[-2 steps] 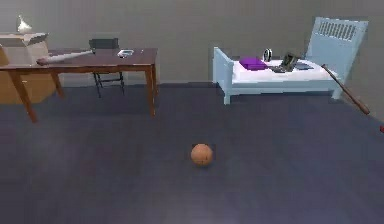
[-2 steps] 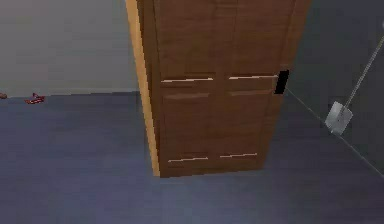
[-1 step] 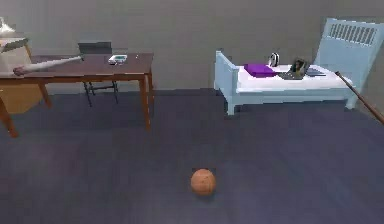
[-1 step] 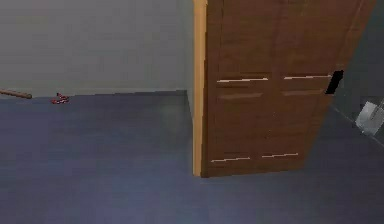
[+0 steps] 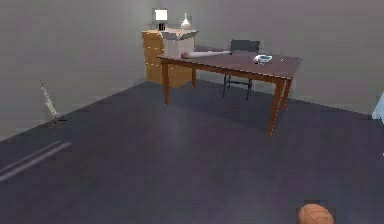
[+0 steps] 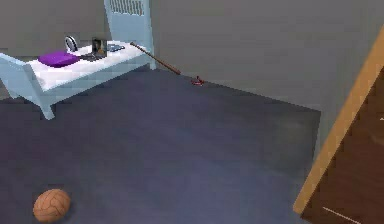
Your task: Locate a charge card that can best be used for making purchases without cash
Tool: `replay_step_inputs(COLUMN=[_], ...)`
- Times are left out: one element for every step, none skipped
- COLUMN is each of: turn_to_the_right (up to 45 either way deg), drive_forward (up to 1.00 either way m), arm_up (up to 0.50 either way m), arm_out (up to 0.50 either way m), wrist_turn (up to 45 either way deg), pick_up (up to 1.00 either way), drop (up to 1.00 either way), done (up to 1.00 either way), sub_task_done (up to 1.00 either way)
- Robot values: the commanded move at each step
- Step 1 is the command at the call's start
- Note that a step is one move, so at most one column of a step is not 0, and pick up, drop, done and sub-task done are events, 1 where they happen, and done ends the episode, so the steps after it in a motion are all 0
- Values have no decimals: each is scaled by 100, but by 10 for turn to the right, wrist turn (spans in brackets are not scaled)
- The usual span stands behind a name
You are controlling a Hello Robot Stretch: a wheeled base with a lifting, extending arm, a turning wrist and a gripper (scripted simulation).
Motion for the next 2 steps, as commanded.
replay_step_inputs(turn_to_the_right=[0, -210], drive_forward=[10, 0], arm_up=[0, 0], arm_out=[0, 0], wrist_turn=[0, 0], pick_up=[0, 0], drop=[0, 0], done=[0, 0], sub_task_done=[0, 0])
